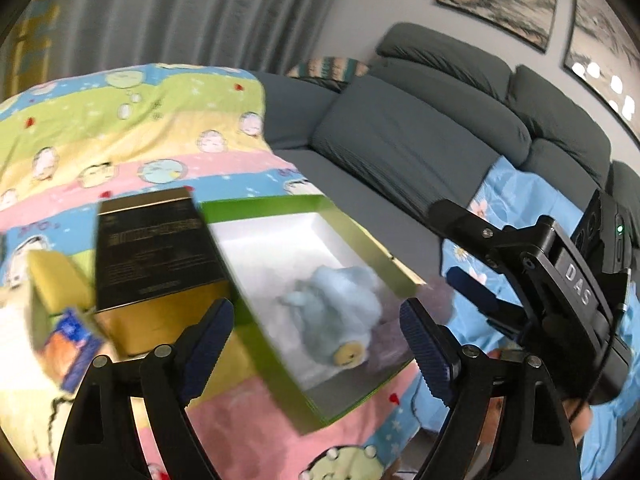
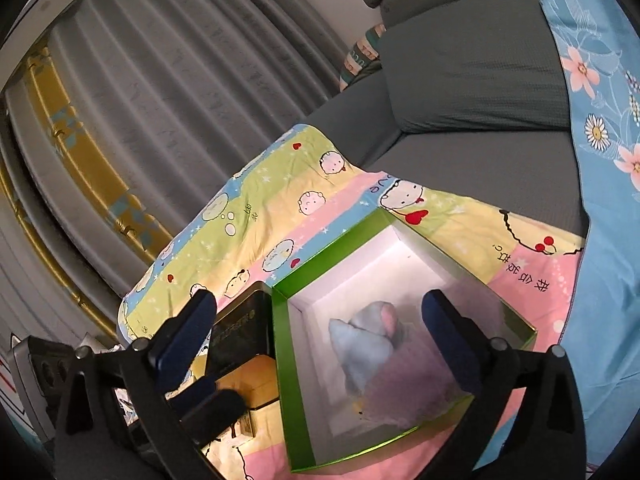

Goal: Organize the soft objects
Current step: 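Withdraw the right tool from the box back over the bed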

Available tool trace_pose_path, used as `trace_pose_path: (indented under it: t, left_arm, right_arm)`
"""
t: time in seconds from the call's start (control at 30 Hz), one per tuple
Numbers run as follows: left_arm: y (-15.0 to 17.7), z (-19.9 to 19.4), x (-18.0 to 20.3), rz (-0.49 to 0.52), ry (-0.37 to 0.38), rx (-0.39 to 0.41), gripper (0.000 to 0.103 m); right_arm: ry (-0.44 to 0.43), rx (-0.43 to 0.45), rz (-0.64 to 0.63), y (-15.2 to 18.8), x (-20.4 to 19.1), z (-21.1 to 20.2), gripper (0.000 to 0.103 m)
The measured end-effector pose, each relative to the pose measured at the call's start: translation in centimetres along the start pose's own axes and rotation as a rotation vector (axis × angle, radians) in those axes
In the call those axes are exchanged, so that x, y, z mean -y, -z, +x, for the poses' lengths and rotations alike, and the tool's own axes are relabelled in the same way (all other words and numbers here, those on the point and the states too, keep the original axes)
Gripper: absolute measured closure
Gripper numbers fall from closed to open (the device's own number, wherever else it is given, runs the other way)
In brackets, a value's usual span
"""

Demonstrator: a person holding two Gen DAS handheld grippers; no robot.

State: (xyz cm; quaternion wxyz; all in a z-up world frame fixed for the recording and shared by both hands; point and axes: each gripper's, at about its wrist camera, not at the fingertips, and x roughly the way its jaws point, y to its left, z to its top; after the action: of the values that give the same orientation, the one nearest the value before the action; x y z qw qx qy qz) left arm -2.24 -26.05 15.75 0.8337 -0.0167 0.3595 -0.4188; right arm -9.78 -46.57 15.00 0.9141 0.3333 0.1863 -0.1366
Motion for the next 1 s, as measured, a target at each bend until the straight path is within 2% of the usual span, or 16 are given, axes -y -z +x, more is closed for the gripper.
trace_pose_path:
  t: [0.17,0.27,0.37,0.43,0.63,0.73,1.0]
  left_arm:
    - [0.9,-3.1,-3.2,-0.061,-0.056,0.036,0.017]
    - [2.0,-4.8,-5.3,-0.141,-0.115,0.078,0.017]
    - [3.1,-6.0,-6.7,-0.17,-0.166,0.084,0.017]
    - [3.6,-6.7,-7.5,-0.178,-0.217,0.086,0.017]
    - [5.6,-9.8,-10.6,-0.19,-0.435,0.092,0.017]
    - [6.6,-11.3,-12.6,-0.234,-0.548,0.108,0.017]
    - [9.7,-14.6,-17.6,-0.272,-0.669,0.069,0.017]
  right_arm:
    - [-0.001,-0.011,-0.025,0.4,-1.0,0.0,0.001]
    - [-0.014,-0.02,-0.047,0.9,-2.3,0.4,0.001]
    - [-0.022,-0.037,-0.1,1.6,-4.1,0.7,0.001]
    - [-0.035,-0.049,-0.147,2.2,-5.6,1.1,0.001]
    - [-0.096,-0.108,-0.279,4.7,-9.9,2.3,0.001]
    - [-0.104,-0.133,-0.314,5.9,-11.7,2.9,0.001]
    - [-0.202,-0.247,-0.37,9.7,-16.1,5.0,0.001]
